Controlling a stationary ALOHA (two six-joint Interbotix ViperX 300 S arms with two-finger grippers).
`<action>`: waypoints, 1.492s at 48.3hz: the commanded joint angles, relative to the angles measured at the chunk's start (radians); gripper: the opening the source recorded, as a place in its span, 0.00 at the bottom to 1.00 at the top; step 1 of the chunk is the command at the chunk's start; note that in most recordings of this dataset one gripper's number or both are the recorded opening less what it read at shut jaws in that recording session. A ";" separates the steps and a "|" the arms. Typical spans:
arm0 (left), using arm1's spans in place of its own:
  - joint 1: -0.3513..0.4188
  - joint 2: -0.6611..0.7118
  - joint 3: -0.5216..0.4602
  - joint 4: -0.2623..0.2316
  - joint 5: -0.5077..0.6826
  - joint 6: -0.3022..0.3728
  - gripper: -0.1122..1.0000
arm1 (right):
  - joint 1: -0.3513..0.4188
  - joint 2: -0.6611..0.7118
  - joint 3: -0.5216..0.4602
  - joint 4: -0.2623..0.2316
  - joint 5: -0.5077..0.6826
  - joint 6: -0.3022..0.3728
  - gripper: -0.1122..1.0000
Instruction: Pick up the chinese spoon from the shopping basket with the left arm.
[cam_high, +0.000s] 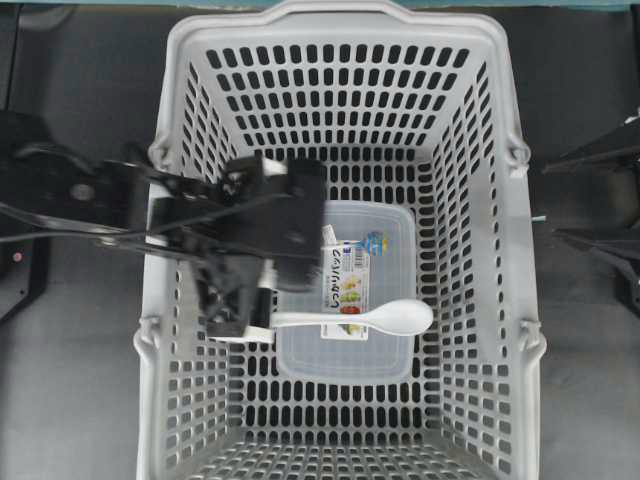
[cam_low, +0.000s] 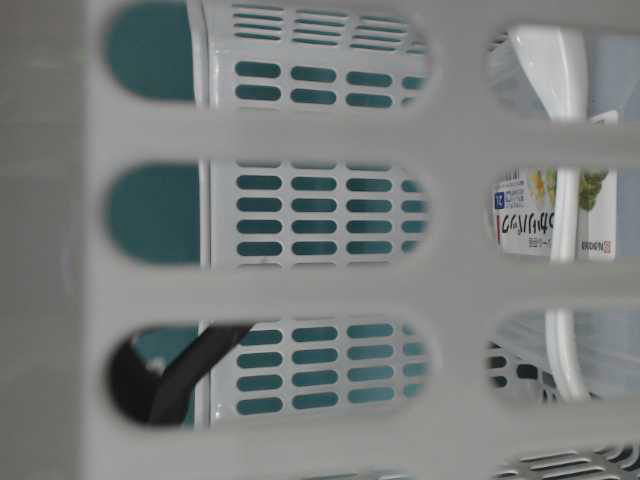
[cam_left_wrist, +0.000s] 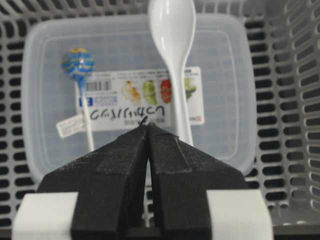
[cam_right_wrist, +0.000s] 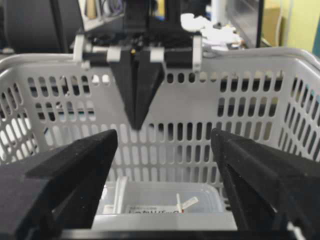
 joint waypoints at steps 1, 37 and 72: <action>-0.014 0.044 -0.074 0.002 0.041 -0.009 0.16 | 0.002 0.002 -0.020 0.002 -0.003 -0.002 0.75; -0.057 0.313 -0.158 0.002 0.077 -0.034 0.89 | 0.002 0.000 -0.017 0.003 -0.003 0.000 0.75; -0.048 0.279 -0.198 0.003 0.092 -0.121 0.21 | 0.017 0.000 -0.008 0.003 -0.003 0.002 0.75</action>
